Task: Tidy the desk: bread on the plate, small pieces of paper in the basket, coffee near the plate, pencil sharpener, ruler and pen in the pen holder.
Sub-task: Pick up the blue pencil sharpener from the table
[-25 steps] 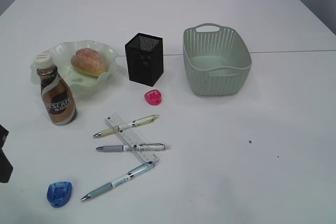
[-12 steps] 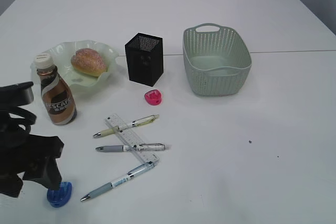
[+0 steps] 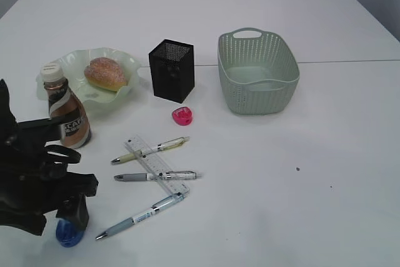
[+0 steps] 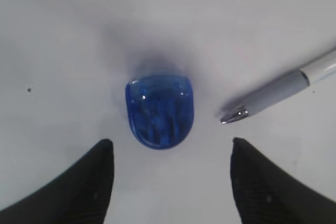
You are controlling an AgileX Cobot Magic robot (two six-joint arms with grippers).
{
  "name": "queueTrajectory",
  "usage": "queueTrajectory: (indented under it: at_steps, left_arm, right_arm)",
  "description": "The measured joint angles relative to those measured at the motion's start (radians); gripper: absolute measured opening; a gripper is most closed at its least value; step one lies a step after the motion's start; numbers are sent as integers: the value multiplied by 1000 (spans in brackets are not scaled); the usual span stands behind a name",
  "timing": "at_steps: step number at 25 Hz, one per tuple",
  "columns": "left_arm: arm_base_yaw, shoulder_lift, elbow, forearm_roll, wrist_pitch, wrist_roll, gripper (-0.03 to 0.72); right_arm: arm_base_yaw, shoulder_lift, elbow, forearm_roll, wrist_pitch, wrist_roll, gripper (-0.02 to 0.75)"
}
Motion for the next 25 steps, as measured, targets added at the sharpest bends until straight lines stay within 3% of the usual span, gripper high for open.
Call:
queueTrajectory:
  at_steps: [9,25]
  left_arm:
    - [0,57,-70,60,-7,0,508]
    - [0,126,-71,85,16,-2,508]
  right_arm:
    - [0,0,0,9,0,-8,491]
    - [0,0,0,11,0,-10,491]
